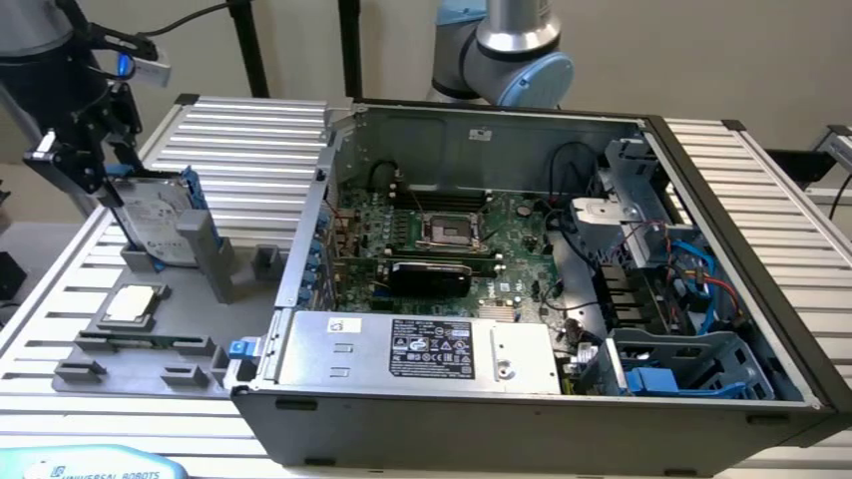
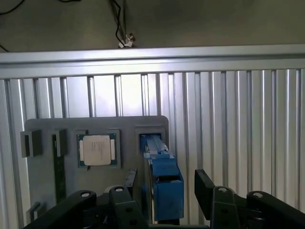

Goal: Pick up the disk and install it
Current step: 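Pick up the disk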

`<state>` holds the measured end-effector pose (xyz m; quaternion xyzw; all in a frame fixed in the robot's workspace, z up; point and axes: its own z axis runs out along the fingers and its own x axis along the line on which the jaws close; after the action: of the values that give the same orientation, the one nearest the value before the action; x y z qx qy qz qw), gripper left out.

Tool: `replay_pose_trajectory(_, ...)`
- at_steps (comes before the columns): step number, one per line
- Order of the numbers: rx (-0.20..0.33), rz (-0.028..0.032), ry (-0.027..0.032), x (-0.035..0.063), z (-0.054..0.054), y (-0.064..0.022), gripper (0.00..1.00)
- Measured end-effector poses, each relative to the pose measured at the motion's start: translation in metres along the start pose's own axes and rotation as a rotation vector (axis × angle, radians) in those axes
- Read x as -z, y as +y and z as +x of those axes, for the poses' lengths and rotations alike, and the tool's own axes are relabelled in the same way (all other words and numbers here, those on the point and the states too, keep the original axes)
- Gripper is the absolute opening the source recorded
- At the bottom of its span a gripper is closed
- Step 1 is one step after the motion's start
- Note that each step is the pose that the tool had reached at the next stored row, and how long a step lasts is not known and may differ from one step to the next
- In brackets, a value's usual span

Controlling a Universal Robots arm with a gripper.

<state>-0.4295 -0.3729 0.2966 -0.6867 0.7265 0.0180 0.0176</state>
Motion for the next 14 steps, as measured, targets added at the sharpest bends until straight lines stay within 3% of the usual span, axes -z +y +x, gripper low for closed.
replay_pose_trajectory(14,-0.001,0.0000,0.0000,-0.0075,0.0003,-0.0017,0.60)
